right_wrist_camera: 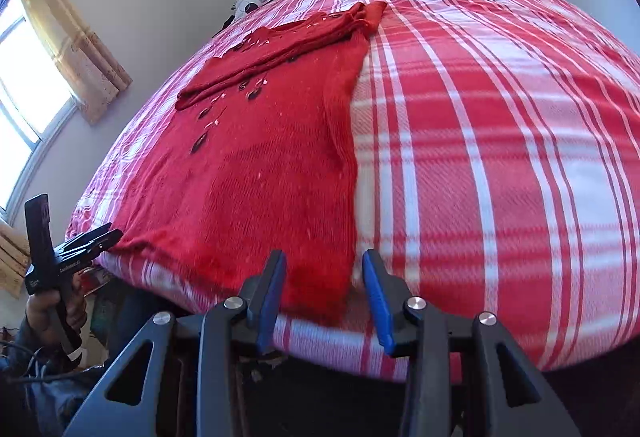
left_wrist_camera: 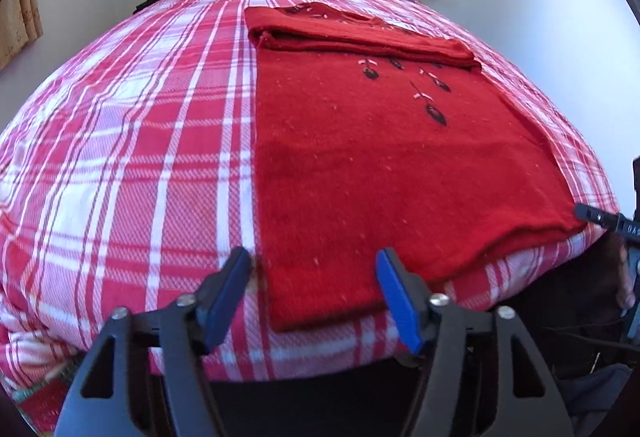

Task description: Fold small clothes

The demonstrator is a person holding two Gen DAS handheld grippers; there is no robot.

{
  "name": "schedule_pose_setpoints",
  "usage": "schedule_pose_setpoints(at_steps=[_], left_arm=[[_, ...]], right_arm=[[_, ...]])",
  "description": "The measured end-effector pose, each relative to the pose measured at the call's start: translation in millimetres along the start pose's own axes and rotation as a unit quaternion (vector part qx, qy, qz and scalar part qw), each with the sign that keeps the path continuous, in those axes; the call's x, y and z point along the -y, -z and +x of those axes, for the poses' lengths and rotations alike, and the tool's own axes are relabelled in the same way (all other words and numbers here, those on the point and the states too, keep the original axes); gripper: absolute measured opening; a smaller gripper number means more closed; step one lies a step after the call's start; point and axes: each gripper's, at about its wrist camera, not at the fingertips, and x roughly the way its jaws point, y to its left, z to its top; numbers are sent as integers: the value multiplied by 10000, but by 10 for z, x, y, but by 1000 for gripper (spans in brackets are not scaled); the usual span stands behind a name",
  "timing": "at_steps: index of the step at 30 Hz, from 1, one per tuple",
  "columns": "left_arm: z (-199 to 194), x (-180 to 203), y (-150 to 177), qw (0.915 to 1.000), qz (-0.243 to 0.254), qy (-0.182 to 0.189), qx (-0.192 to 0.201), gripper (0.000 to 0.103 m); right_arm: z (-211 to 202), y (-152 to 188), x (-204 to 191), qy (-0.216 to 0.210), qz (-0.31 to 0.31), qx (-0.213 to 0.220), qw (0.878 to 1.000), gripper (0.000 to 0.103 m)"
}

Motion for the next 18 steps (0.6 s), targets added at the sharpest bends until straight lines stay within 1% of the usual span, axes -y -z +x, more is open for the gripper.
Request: schedule_pose_setpoints(at_steps=[1,2,4,8,11,15,18], left_arm=[[-8,0,3,10000,-32,17,-14,59],[-16,-4,11,10000,-73,51,-37,59],[-33,-27,25,9998,-167,66,-65,54],[-68,-62,63,9995,-270,133,-116,53],[-63,-71,67,9994,-295,135,-105,53],[-51,-60,97,9997,-255,21,53,54],[-32,-33,93,9997,-198,-53,116,54]], right_arm=[[-24,39,25,9,58,9,10000,33],[-39,57,45,-4,90,9,10000,30],[-63,94,76,-80,161,-1,9998,30],[-70,107,71,-68,145,-5,9999,30],[-84,105,114,-119,246,13,9996,30],[-101,94,211,-239,462,68,9986,30],[-68,105,190,-455,462,80,9979,30]])
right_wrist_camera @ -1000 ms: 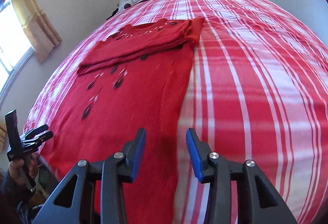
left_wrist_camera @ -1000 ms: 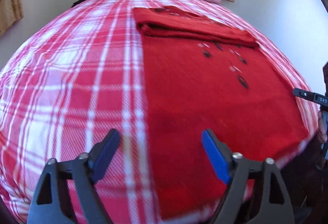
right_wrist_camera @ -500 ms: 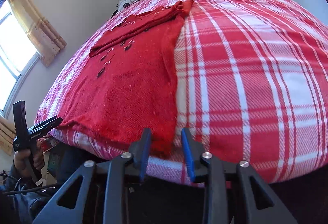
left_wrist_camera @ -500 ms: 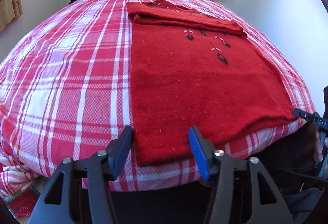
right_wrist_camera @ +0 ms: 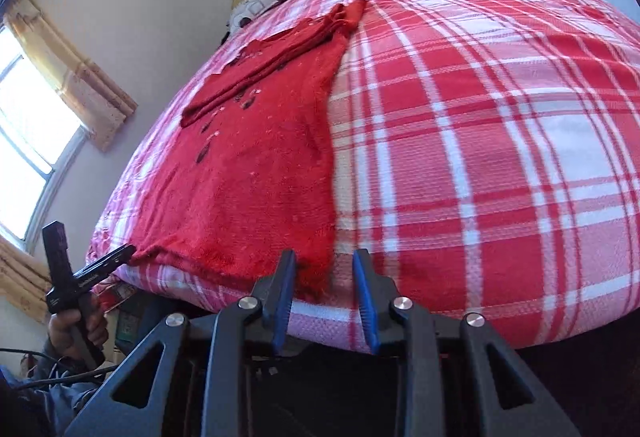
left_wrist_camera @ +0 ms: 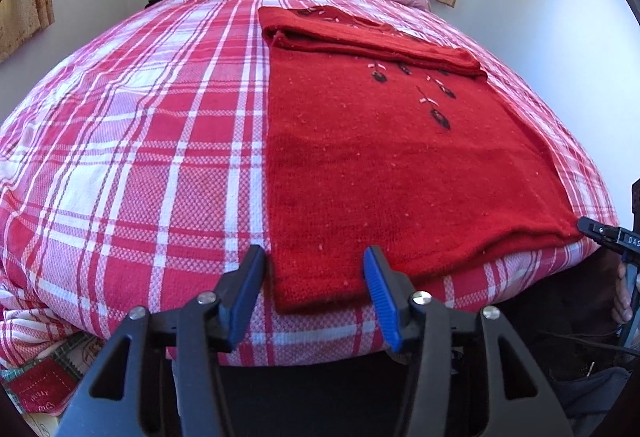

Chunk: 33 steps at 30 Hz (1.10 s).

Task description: Fold small clothes

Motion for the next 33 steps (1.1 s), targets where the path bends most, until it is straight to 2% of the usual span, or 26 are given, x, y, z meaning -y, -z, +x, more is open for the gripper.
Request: schedule_pose_setpoints(at_steps=[2,6,11,15,20,23,24,30,33], left_arm=[[12,-3,-16,10000,-39,1,13,57],[26,26,-7,10000,27,-4,22,62],[22,14,-13,10000,37,35,2,62],[22,-4,-25,10000,21,88,-34,60],[4,-36,-25,10000,-49,72,-39,48],[-13,-60,-34,10000,-60,55,-40,27],[-21,-71,-38,9999,-80,92,-49,16],[-20,-109,-40,9996,-198,206,-87,14],[-20,-110,-41,9995,-227,201,-83,18]], right_arm=[[45,6,-33,-142,-4,-27,9999,30],[86,2,-96,-90,-54,1,9999,30],[81,-3,-36,-260,150,14,9995,30],[76,5,-63,-217,82,29,9997,30],[67,11,6,-292,240,6,9993,17],[82,15,35,-346,306,-30,9989,12],[85,16,29,-340,288,-33,9990,11],[83,3,61,-447,384,-50,9983,11],[85,-14,156,-587,646,-86,9961,12]])
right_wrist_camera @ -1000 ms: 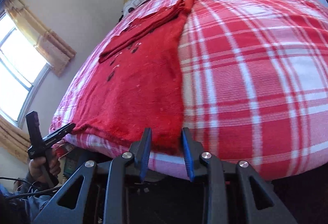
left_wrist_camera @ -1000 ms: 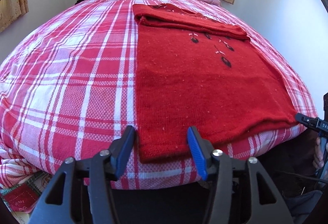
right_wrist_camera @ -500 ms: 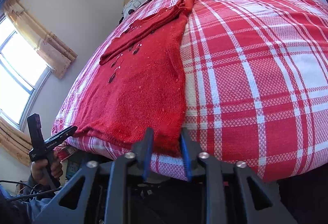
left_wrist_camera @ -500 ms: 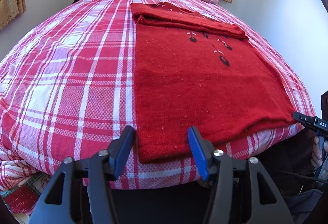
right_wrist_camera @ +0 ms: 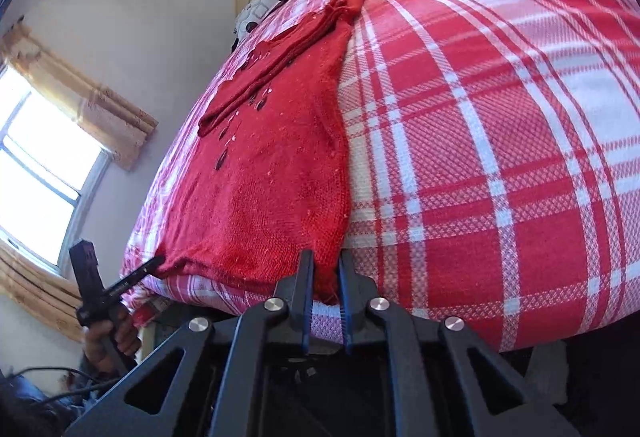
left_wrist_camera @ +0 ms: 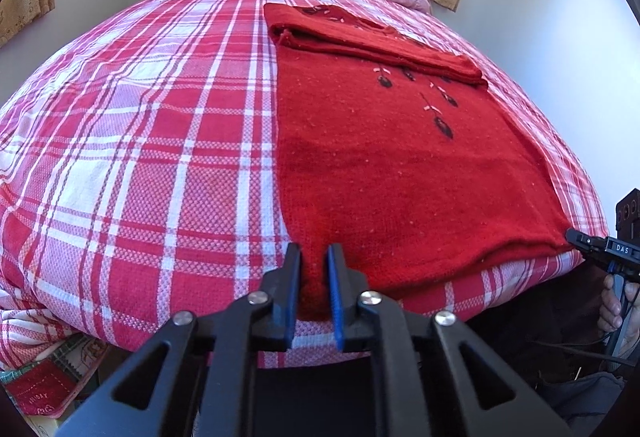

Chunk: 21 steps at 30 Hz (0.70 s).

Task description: Fold small clothes

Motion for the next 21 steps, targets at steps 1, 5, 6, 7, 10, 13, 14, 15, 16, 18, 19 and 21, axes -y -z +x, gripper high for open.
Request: schedule_pose_setpoints(at_steps=[1,5,6,7,10,13,14,15,16,18,19,21], left_arm=[[2,1,0,10000,5,10,2,20],[1,30,12,9999,97,31,-8,25],[-3,41,13,9999,155,24,-18,21],[-6,38,10,9999,157,51,-35,13],[-20,22,1,9997,186,108,-85,11],[-30,-45,-8,9997,16,220,-129,10],[-31,-68,-15,9995,-41,281,-151,10],[-28,-87,-20,9991,-107,366,-187,10],[-25,-92,-23,9989,-136,399,-201,10],[-23,-85,-20,9988,-122,429,-206,10],[-25,-96,-25,9983,-181,497,-227,9],[-59,-144,-57,9971,-329,655,-204,8]], right_arm=[[-6,-6,14,-20,42,5,10000,13],[-25,-4,2,-57,23,45,10000,14],[-25,1,-9,-67,-10,34,10000,14],[-19,8,-28,-82,-51,2,10000,14],[-8,32,-123,-13,-292,-37,9996,14],[-3,49,-169,12,-413,-34,9991,14],[-5,49,-175,18,-432,-27,9991,14],[-8,46,-167,15,-428,-27,9991,14],[-6,44,-156,17,-413,-31,9991,14],[3,43,-130,50,-379,-39,9993,13],[5,41,-124,53,-366,-41,9993,13],[-16,38,-144,-3,-392,-13,9992,11]])
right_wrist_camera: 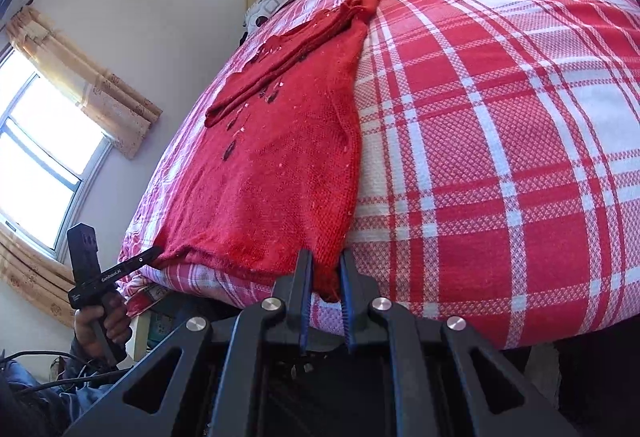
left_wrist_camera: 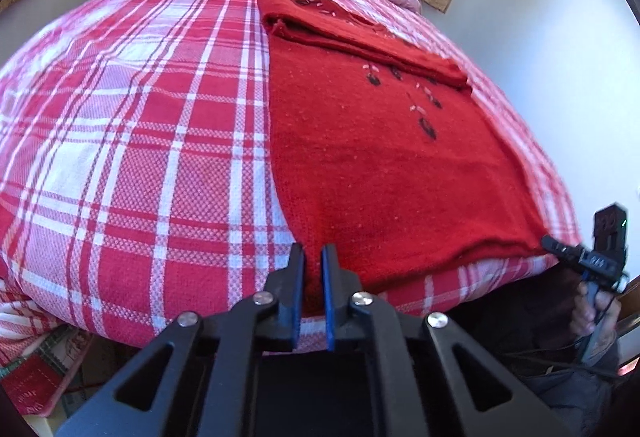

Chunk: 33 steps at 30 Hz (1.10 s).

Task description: Fold small clothes

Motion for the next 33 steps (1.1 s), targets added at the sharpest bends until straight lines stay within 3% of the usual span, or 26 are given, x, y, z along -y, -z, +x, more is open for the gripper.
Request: schedule_pose_setpoints(at_steps=[5,12,17,24,33], left_arm=[[-176,-71,-96,9975,-321,534,329,8],[-156,-129,-178,9946,-592,772,351,7],[-259,-97,-365,9920,-553,925,652,7],[-306,-37,-854,9872,-518,1066,1065,6],[-227,-29,-1644,9859,-394,892,1360,5]], right_arm=[[-87,-14,-96,-325,-137,139,9993,10],[-158,-101,-33,-721,141,267,9969,10],[-297,-295,-102,-1025,119,608,9928,10],[-265,-709,-189,-1008,-19,896,9909,10],[-289,-1496,-223,-924,-57,1244,9879,10]])
